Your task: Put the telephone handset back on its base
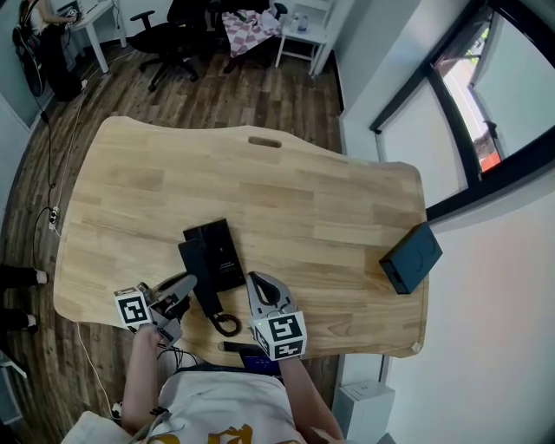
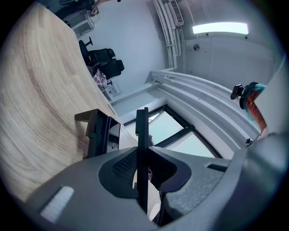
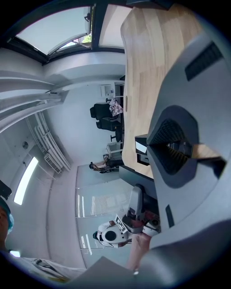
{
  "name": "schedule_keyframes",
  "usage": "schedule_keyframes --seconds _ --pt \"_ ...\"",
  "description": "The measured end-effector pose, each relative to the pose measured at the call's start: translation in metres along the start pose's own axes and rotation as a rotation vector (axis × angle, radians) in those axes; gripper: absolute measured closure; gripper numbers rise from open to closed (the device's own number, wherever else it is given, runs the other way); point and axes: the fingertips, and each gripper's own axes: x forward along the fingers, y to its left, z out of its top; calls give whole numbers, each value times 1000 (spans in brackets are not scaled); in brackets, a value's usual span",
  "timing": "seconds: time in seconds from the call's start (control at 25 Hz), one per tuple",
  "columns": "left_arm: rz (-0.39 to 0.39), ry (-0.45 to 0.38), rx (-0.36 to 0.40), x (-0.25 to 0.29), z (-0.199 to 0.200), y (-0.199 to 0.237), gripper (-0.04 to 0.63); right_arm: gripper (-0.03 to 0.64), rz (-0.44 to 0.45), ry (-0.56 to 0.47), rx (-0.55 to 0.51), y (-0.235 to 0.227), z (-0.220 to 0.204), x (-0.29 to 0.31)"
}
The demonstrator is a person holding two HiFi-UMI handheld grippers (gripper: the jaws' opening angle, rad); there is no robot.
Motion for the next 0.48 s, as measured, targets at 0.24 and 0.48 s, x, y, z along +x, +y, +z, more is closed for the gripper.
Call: schedule_keyframes --seconds 0.24,0.48 --pt "16 -9 -19 3 2 18 525 611 18 24 -2 -3 -5 16" --pt "33 -28 -42 3 6 37 525 611 44 60 -13 -2 -13 28"
